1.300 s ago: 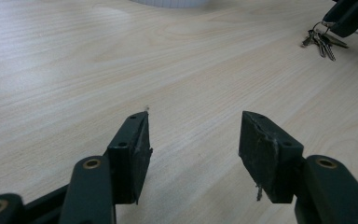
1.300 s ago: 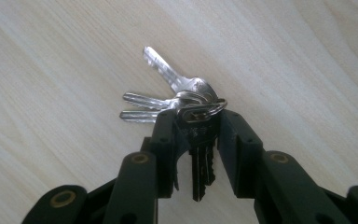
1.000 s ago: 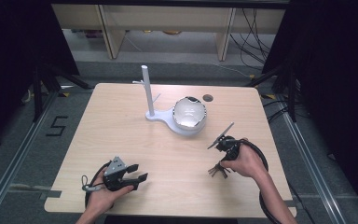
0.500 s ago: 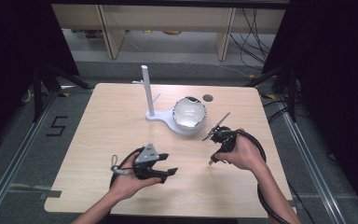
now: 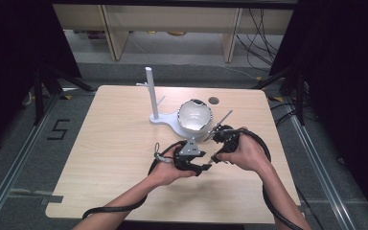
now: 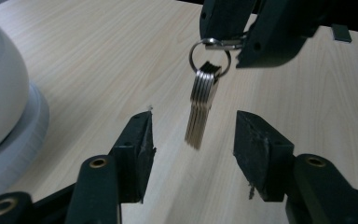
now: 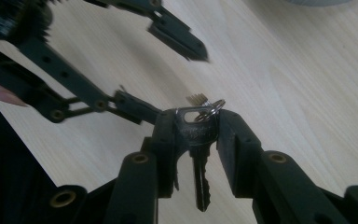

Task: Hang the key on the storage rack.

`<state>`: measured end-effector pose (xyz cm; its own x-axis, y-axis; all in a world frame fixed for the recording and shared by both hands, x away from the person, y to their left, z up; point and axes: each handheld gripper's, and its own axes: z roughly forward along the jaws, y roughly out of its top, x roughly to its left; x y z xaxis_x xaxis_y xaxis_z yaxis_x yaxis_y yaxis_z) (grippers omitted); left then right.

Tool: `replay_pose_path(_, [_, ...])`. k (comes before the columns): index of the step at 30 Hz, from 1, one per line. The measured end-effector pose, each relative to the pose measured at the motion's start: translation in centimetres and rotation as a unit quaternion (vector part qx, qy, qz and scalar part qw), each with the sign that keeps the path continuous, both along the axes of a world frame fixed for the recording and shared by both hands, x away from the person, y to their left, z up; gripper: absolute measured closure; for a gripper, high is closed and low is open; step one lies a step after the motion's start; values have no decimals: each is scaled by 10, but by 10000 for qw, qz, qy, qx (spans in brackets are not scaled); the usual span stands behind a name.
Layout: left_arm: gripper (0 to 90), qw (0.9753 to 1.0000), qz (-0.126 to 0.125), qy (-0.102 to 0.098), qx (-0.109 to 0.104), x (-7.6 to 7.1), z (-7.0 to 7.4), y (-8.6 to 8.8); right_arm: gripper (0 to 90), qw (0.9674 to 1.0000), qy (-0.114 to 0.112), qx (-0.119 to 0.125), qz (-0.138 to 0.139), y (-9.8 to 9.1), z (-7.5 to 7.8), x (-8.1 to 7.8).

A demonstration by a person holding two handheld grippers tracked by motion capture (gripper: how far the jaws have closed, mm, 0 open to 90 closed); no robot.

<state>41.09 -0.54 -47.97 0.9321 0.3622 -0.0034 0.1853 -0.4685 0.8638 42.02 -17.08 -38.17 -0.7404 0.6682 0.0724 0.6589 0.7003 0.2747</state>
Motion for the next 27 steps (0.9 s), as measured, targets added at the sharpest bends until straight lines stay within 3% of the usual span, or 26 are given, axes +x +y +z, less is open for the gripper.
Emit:
replay_pose_path(5, [573, 9999, -84, -74, -31, 5, 0, -4, 696, 9999, -35, 34, 92, 3, 3, -1])
replay_pose_path(8, [689, 9997, -174, 61, -135, 4, 0, -5, 696, 9999, -41, 77, 133, 5, 4, -2])
replay_pose_path(9, [727, 9999, -134, -42, -100, 4, 1, -4, 696, 9999, -19, 75, 90, 6, 5, -3])
replay_pose_path(10, [768, 9998, -147, -5, -122, 3, 2, -3, 696, 9999, -45, 67, 119, 6, 6, -3])
replay_pose_path(13, [816, 9999, -134, -30, 13, 1, 8, 0, 695, 9998, -35, 158, 121, 7, 7, -4])
replay_pose_path(17, [819, 9992, 5, -274, 291, -1, 19, 7, 694, 9990, -152, 290, 311, 7, 9, -5])
replay_pose_path(18, [820, 9978, 26, -502, 427, -1, 23, 10, 694, 9986, -198, 381, 316, 9, 9, -5])
replay_pose_path(20, [821, 9960, 172, -661, 571, -5, 30, 15, 690, 9973, -202, 652, 263, 11, 8, -8])
replay_pose_path(23, [821, 9886, 248, -1049, 1048, -5, 41, 24, 639, 9942, -429, 925, 353, 12, 6, -9])
replay_pose_path(24, [821, 9852, 263, -1159, 1235, -5, 45, 27, 603, 9934, -413, 1037, 281, 13, 6, -11])
replay_pose_path(25, [821, 9835, 342, -1235, 1275, -5, 46, 30, 586, 9923, -511, 1092, 297, 13, 5, -11])
replay_pose_path(26, [821, 9835, 342, -1235, 1275, -5, 46, 30, 580, 9907, -577, 1200, 271, 13, 4, -12])
replay_pose_path(27, [822, 9787, 441, -1365, 1467, -3, 50, 37, 580, 9895, -605, 1279, 294, 12, 5, -13])
